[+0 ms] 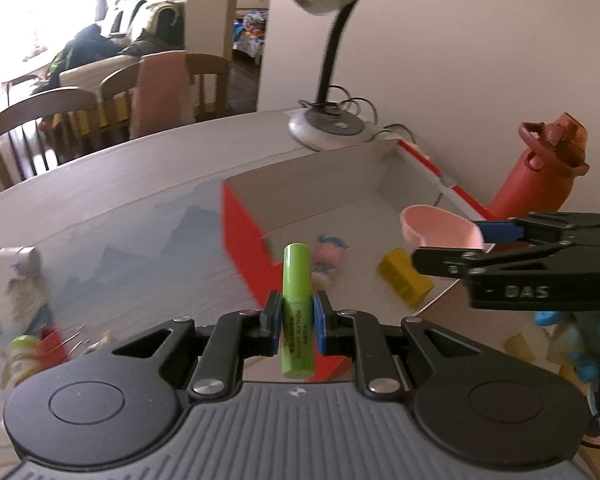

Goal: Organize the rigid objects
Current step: 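Carry the glue stick and heart dish into the red box with both grippers, then lower and release the glue stick with the left gripper while the right releases the heart dish, then withdraw both grippers from the box back toward the remaining items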

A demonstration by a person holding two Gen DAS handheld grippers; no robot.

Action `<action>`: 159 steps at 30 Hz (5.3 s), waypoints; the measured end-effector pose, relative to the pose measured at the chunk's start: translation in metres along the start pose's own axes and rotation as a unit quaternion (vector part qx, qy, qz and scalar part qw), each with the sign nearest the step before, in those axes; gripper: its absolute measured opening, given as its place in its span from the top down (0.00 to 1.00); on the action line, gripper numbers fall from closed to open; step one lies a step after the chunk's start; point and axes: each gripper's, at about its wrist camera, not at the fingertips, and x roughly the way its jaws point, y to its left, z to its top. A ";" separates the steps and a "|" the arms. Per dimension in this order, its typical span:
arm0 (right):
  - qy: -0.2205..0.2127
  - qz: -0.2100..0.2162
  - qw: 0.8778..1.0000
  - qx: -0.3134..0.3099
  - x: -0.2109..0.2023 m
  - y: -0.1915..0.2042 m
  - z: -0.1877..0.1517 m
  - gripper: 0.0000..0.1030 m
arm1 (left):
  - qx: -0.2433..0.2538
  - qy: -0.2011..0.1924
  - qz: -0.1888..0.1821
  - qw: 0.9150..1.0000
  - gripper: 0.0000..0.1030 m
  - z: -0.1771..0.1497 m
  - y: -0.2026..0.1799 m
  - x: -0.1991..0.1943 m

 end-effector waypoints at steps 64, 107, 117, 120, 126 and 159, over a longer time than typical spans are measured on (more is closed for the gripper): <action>0.194 -0.013 0.981 0.026 0.122 -0.064 0.038 0.27 | -0.007 0.236 -0.001 0.972 0.84 0.042 -0.068 0.194; -0.012 0.111 0.993 -0.041 -0.023 0.013 0.008 0.15 | -0.086 0.009 0.036 0.996 0.84 0.000 -0.006 -0.004; -0.029 0.161 0.984 -0.065 -0.043 0.086 -0.015 0.09 | -0.117 -0.010 0.051 0.992 0.83 -0.042 0.048 -0.051; -0.024 0.166 0.983 -0.074 -0.044 0.109 -0.022 0.09 | -0.115 -0.014 0.059 0.991 0.83 -0.054 0.064 -0.066; -0.009 0.168 0.983 -0.077 -0.039 0.150 -0.030 0.09 | -0.115 -0.022 0.076 0.990 0.67 -0.078 0.101 -0.093; 0.077 0.128 0.964 -0.221 0.071 0.308 -0.043 0.18 | -0.125 -0.009 0.076 0.989 0.00 -0.178 0.229 -0.089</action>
